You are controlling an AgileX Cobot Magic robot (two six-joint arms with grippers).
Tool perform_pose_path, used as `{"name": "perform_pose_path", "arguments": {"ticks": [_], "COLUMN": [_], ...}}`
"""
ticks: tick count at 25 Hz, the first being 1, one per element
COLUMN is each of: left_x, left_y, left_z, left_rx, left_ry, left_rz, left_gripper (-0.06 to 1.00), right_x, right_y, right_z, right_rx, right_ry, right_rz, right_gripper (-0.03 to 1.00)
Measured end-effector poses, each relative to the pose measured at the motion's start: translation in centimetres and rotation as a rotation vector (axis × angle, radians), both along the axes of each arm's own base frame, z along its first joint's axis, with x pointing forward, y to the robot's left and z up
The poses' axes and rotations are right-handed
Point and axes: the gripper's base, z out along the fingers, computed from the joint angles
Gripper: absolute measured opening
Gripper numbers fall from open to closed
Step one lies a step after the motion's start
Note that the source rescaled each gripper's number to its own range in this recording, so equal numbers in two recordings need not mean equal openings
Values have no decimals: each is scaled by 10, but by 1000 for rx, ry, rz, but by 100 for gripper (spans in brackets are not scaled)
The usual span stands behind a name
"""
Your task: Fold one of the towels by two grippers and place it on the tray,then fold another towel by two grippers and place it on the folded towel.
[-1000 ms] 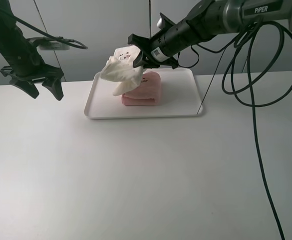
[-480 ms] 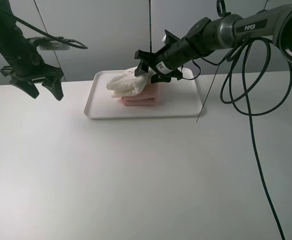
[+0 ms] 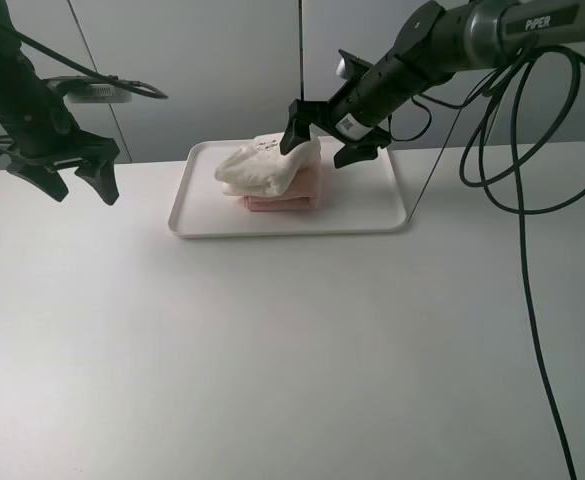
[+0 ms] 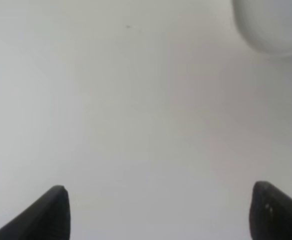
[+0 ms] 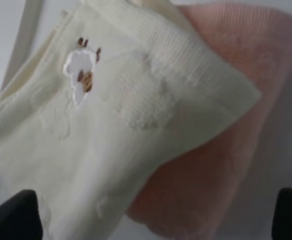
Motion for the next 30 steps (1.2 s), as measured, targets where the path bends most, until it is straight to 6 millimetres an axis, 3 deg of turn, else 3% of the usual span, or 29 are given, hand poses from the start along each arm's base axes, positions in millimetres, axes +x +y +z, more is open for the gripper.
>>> {"name": "perform_pose_path", "arguments": {"ticks": [5,9,13,20,30], "left_x": [-31,-69,-102,-155,-257], "left_y": [8,12,14,16,23], "left_z": [5,15,27,72,98], "left_rx": [7,6,-5,-45,-64], "left_ry": [-119,-190,-250,-398,-507], "left_rz": [61,69,75,88,80], "left_gripper": [93,93,93,93,93], "right_x": [-24,-65,-116,-203,-329], "right_y": [-25,-45,-64,-94,-136], "right_z": [73,104,119,136,141], "right_rx": [-177,-216,-219,-227,-165], "right_ry": [-131,-214,-250,-292,-433], "right_rz": [-4,-43,-61,-72,-106], "right_gripper": [100,100,100,100,100]}}
